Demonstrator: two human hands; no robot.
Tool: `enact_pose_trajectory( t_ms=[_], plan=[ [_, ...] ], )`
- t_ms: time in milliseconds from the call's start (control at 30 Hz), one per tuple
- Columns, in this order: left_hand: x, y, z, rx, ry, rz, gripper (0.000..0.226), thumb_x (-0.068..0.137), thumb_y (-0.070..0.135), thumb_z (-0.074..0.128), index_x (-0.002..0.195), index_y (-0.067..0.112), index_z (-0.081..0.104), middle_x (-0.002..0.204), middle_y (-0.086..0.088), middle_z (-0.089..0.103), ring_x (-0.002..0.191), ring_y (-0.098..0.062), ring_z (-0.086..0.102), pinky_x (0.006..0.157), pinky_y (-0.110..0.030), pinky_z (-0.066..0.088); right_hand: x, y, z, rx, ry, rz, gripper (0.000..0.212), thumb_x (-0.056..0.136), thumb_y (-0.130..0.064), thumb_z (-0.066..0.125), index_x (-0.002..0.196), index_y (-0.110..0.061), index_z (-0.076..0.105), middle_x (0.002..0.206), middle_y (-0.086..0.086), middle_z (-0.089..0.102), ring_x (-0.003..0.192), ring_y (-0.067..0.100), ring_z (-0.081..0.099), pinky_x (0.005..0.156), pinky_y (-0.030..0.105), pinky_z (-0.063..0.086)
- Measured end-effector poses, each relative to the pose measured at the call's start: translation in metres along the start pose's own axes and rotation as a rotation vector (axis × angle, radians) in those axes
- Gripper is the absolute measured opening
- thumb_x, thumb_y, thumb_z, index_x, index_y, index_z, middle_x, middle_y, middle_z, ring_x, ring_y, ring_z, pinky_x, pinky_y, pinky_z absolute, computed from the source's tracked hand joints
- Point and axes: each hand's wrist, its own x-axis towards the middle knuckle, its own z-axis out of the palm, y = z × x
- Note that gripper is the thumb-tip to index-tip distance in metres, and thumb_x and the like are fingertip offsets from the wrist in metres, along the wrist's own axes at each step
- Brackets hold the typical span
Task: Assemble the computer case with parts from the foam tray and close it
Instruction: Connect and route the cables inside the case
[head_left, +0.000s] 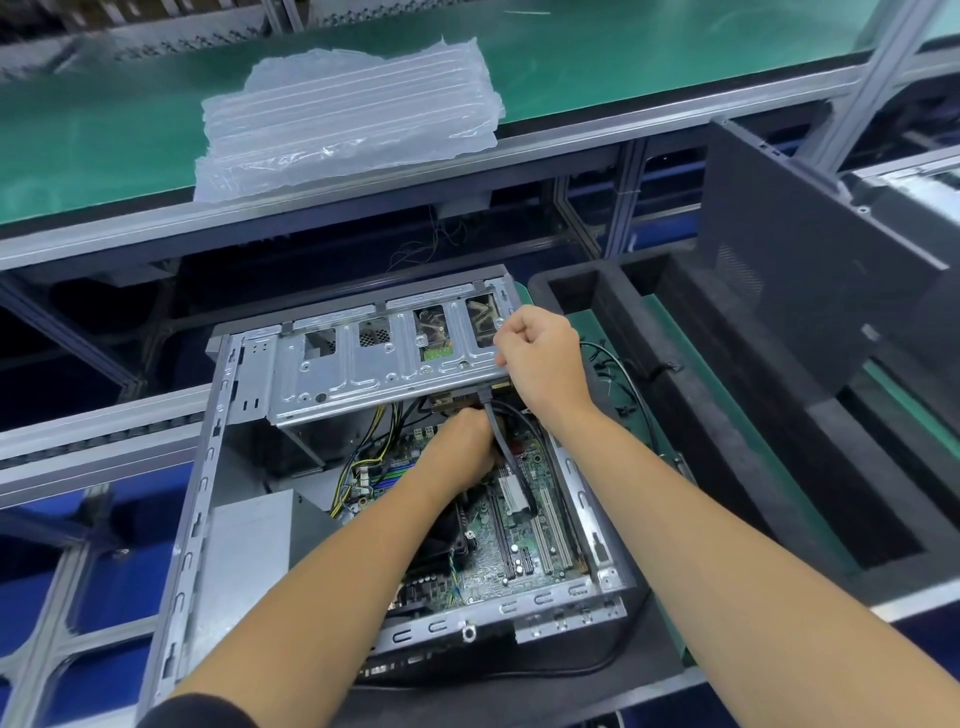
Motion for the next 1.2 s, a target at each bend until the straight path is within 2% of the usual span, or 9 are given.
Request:
enact_pose_trajectory(
  t_ms=[67, 167, 333, 433, 533, 667, 800, 933, 1200],
  plan=[
    [-0.001, 0.001, 0.0, -0.006, -0.001, -0.008, 0.047, 0.075, -0.011, 0.052, 0.052, 0.021, 0.026, 0.055, 0.002, 0.033, 0.049, -0.019, 0.034, 0.043, -0.026, 0.024, 0.0, 0.0, 0.0, 0.002, 0.0, 0.001, 0.015, 0.087, -0.003, 0.051, 0.076, -0.002, 0.061, 0.078, 0.023, 0.065, 0.077, 0.039, 0.061, 0.079, 0.049, 0.055],
    [0.0, 0.001, 0.0, 0.018, -0.011, -0.018, 0.048, 0.076, -0.012, 0.052, 0.053, 0.02, 0.025, 0.055, 0.001, 0.032, 0.051, -0.022, 0.036, 0.043, -0.026, 0.026, 0.0, 0.0, 0.0, 0.006, 0.0, -0.001, 0.015, 0.087, -0.003, 0.052, 0.076, -0.001, 0.06, 0.078, 0.024, 0.065, 0.068, 0.028, 0.055, 0.08, 0.049, 0.055],
    [0.003, 0.001, 0.002, 0.113, -0.076, 0.013, 0.037, 0.078, -0.008, 0.051, 0.058, 0.015, 0.029, 0.059, -0.001, 0.033, 0.061, -0.031, 0.049, 0.052, -0.035, 0.038, -0.001, 0.001, 0.0, 0.016, 0.004, 0.006, 0.015, 0.088, -0.003, 0.052, 0.077, 0.001, 0.061, 0.078, 0.025, 0.065, 0.068, 0.023, 0.054, 0.077, 0.046, 0.054],
    [0.005, 0.002, 0.001, 0.133, -0.107, 0.066, 0.019, 0.078, -0.006, 0.051, 0.068, 0.009, 0.044, 0.059, -0.001, 0.038, 0.059, -0.027, 0.047, 0.051, -0.035, 0.039, -0.001, 0.002, 0.0, 0.017, 0.004, 0.007, 0.015, 0.089, -0.004, 0.051, 0.078, 0.001, 0.061, 0.078, 0.025, 0.066, 0.067, 0.022, 0.054, 0.075, 0.037, 0.054],
    [0.006, -0.002, -0.001, 0.131, -0.129, 0.111, 0.018, 0.079, -0.005, 0.049, 0.068, 0.009, 0.045, 0.059, 0.0, 0.037, 0.057, -0.024, 0.042, 0.049, -0.031, 0.035, -0.001, 0.003, 0.0, 0.018, 0.004, 0.009, 0.015, 0.088, -0.003, 0.051, 0.079, 0.002, 0.061, 0.078, 0.025, 0.065, 0.067, 0.021, 0.054, 0.072, 0.029, 0.052],
    [0.005, -0.01, 0.0, 0.088, -0.117, 0.122, 0.034, 0.078, -0.005, 0.05, 0.059, 0.016, 0.033, 0.061, 0.002, 0.034, 0.06, -0.022, 0.038, 0.054, -0.029, 0.031, 0.001, 0.003, 0.0, 0.037, 0.004, 0.022, 0.015, 0.088, -0.003, 0.052, 0.077, -0.003, 0.062, 0.077, 0.022, 0.067, 0.067, 0.022, 0.056, 0.074, 0.039, 0.054],
    [0.005, -0.014, 0.003, -0.021, -0.099, 0.06, 0.029, 0.078, -0.004, 0.054, 0.06, 0.015, 0.04, 0.065, 0.001, 0.043, 0.062, -0.023, 0.042, 0.055, -0.029, 0.035, 0.001, 0.003, 0.0, 0.035, 0.005, 0.017, 0.016, 0.088, -0.003, 0.053, 0.075, -0.005, 0.061, 0.077, 0.022, 0.067, 0.065, 0.02, 0.054, 0.073, 0.041, 0.054],
    [0.006, -0.01, 0.003, 0.034, -0.117, 0.094, 0.032, 0.077, -0.004, 0.053, 0.055, 0.013, 0.036, 0.058, 0.0, 0.037, 0.055, -0.023, 0.038, 0.048, -0.03, 0.032, 0.001, 0.002, -0.001, 0.039, 0.007, 0.018, 0.017, 0.088, -0.002, 0.052, 0.073, -0.004, 0.06, 0.078, 0.023, 0.067, 0.064, 0.019, 0.052, 0.07, 0.041, 0.054],
    [0.008, -0.002, 0.002, 0.15, -0.156, 0.095, 0.033, 0.076, -0.004, 0.051, 0.057, 0.012, 0.03, 0.057, -0.008, 0.036, 0.051, -0.025, 0.031, 0.046, -0.032, 0.027, 0.001, 0.002, -0.001, 0.034, 0.004, 0.016, 0.015, 0.089, -0.003, 0.052, 0.076, 0.0, 0.06, 0.078, 0.024, 0.066, 0.064, 0.019, 0.051, 0.073, 0.041, 0.054]
  ],
)
